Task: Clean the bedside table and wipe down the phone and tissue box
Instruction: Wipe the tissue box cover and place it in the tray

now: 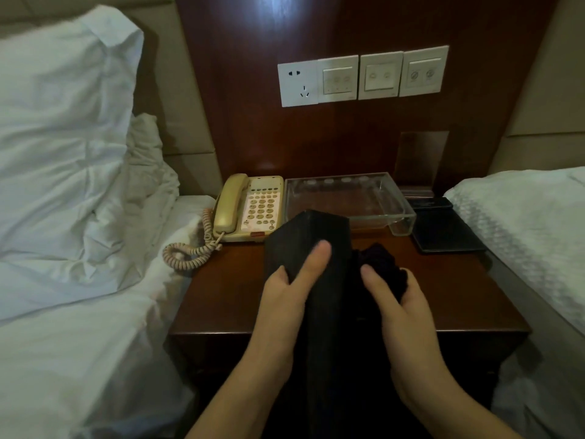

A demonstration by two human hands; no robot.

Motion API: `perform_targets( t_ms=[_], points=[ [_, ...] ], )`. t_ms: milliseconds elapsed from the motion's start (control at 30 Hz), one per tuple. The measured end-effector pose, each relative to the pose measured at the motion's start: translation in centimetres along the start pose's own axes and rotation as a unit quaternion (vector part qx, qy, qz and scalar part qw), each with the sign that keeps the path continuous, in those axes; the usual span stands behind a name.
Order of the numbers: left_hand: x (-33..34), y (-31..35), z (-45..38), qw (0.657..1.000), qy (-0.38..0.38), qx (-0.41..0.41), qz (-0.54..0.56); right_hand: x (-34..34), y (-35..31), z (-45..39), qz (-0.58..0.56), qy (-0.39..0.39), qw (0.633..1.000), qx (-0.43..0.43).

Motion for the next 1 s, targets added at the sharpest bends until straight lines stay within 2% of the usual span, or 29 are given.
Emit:
perform_targets(
  t_ms=[67, 167, 233, 367, 433, 500, 567, 633, 700, 833, 933, 1000],
  points=[
    [0.2, -0.1, 0.1, 1.0, -0.02, -0.008, 0.002, 0.0, -0.1, 0.2, -0.02, -0.013, 1.0, 0.019],
    [0.1, -0.2, 0.0, 1.0, -0.009, -0.01, -0.02, 0.4, -1.0, 0.8, 0.004, -0.028, 0.999, -0.018],
    [-0.1, 0.0, 0.1, 0.996, 0.004, 0.0, -0.09, 0.5, -1.6, 1.1, 0.02, -0.026, 0.998, -0.052],
    [-1.6, 1.0, 0.9, 0.965, 0.012, 0.02, -0.263, 1.0, -2.1, 1.6, 0.027, -0.042, 0.995, -0.086],
    [-2.1, 2.3, 1.7, 0.952, 0.028, 0.058, -0.299, 1.4, -2.6, 2.0, 0.022, -0.056, 0.993, -0.099],
    [-2.8, 4.0, 2.2, 0.933, 0.086, 0.144, -0.318, 1.6, -3.7, 2.2, 0.018, -0.064, 0.99, -0.122],
    [-3.4, 4.8, 2.2, 0.942, 0.125, 0.173, -0.259, 1.2, -4.8, 1.6, 0.025, -0.046, 0.988, -0.148],
    [-3.5, 4.2, 1.5, 0.972, 0.121, 0.137, -0.148, 0.4, -5.1, 0.5, 0.031, -0.017, 0.988, -0.152],
    [-3.2, 3.3, 0.4, 0.987, 0.097, 0.102, -0.079, 0.1, -4.7, -0.6, 0.039, -0.011, 0.99, -0.132],
    [-1.9, 1.4, -1.3, 0.995, 0.045, 0.066, -0.061, 0.1, -4.2, -1.5, 0.078, -0.005, 0.988, -0.13],
    [-1.8, 0.3, -2.3, 0.995, 0.058, 0.055, -0.065, -0.6, -3.7, -2.2, 0.08, -0.003, 0.99, -0.119],
    [-1.9, 0.1, -2.7, 0.989, 0.088, 0.075, -0.088, -0.9, -3.4, -2.3, 0.088, -0.003, 0.989, -0.116]
  ],
)
Point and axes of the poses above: each hand's wrist, its own z-axis away from the middle knuckle, its own x-axis out of the palm, y = z × x, the point moved 6 cm from there along -z, towards the middle knuckle, and after that the axes turned 3 degrees about -z, right-handed, at the moved point
